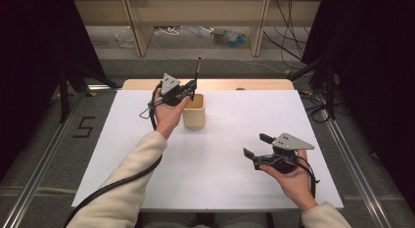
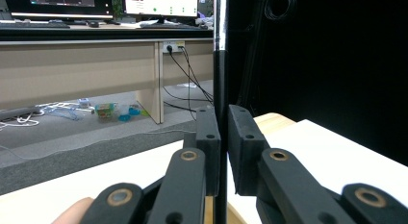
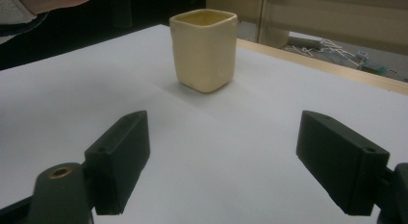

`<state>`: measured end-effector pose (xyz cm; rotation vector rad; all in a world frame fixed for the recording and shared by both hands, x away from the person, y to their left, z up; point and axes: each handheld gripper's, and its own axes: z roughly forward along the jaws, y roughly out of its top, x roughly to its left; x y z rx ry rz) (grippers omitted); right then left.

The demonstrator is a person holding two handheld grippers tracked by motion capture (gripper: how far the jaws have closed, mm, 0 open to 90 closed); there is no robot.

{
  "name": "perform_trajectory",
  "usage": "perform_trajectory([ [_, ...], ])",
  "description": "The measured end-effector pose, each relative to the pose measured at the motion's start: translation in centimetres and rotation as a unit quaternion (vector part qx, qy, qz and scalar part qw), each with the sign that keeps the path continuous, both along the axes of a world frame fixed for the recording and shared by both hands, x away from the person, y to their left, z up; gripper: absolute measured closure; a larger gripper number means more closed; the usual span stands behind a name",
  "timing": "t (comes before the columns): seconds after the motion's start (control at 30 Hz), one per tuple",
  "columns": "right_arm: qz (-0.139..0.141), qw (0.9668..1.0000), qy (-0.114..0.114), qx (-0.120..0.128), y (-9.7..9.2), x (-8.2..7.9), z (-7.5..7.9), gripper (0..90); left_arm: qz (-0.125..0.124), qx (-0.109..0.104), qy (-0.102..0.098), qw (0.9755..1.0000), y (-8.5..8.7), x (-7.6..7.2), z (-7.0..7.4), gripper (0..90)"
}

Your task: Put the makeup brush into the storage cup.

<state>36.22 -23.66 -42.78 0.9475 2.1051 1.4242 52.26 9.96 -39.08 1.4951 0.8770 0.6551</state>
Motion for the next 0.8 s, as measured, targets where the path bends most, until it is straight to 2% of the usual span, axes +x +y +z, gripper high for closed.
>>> perform_trajectory([
  [0.07,0.001,0.9998,-0.017,0.006,0.05,0.17,-0.12,20.3,-0.001,-0.002,-0.001,1.0000,-0.04,0.01,-0.01,83.7],
  [0.23,0.000,0.9999,-0.007,0.007,0.12,0.06,-0.09,20.3,-0.001,0.000,-0.002,1.0000,-0.03,0.01,-0.05,83.7],
  [0.8,-0.001,0.9999,-0.011,0.010,0.18,0.08,-0.13,20.3,-0.002,0.000,0.001,1.0000,0.05,0.02,-0.49,83.7],
])
